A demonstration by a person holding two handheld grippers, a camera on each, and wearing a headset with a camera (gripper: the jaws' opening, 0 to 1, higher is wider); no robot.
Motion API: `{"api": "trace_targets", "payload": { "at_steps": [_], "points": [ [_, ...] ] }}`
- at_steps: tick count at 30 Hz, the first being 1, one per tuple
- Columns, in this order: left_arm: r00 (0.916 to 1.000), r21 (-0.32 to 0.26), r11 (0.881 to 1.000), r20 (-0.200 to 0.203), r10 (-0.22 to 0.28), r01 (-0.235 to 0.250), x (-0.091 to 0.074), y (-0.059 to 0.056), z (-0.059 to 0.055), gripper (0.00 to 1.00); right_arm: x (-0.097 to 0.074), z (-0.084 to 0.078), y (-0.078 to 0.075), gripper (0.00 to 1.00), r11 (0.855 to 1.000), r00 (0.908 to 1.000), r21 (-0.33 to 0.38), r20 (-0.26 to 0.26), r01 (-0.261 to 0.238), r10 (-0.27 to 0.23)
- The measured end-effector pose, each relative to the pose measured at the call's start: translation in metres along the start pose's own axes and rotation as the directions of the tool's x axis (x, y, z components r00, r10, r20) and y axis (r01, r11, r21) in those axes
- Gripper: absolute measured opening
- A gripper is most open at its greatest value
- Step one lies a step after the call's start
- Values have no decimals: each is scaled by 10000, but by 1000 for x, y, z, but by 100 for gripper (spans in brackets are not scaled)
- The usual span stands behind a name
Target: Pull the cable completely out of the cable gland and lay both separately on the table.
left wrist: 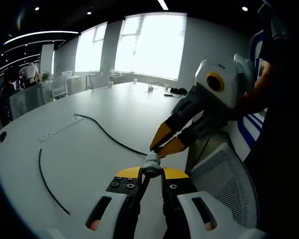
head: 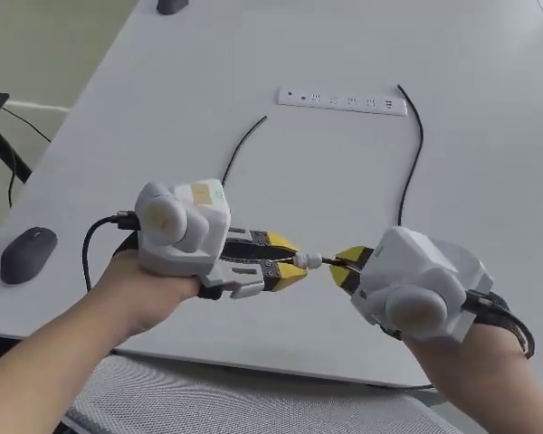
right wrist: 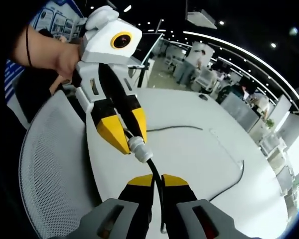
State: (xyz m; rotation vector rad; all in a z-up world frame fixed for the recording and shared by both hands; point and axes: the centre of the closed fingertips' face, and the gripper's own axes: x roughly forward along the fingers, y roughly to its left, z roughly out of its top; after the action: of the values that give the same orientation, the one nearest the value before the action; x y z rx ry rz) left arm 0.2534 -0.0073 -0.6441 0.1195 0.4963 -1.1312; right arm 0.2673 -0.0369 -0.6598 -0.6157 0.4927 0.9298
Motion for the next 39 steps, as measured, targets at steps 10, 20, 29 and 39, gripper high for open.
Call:
{"api": "trace_targets", "payload": {
  "at_steps": [10, 20, 29, 39],
  "points": [
    [10000, -39, 10000, -8, -1, 1, 0, 2, 1, 15, 2, -18, -14, 0, 9926, 9993, 1174, -237, 319, -293],
    [10000, -7, 10000, -80, 40, -40, 1, 2, -2, 15, 6, -49, -26, 0, 9613, 9959, 2648, -674, 762, -604],
    [9997, 97, 9999, -223, 103, -101, 3, 2, -8, 15, 10, -90, -32, 0, 9078, 9890, 4018, -1279, 1202, -743],
    [9997, 179, 9998, -244, 29, -24, 7, -1, -9, 15, 13, -106, -26, 0, 8625, 9828, 4856, -1728, 1427, -653]
  ]
}}
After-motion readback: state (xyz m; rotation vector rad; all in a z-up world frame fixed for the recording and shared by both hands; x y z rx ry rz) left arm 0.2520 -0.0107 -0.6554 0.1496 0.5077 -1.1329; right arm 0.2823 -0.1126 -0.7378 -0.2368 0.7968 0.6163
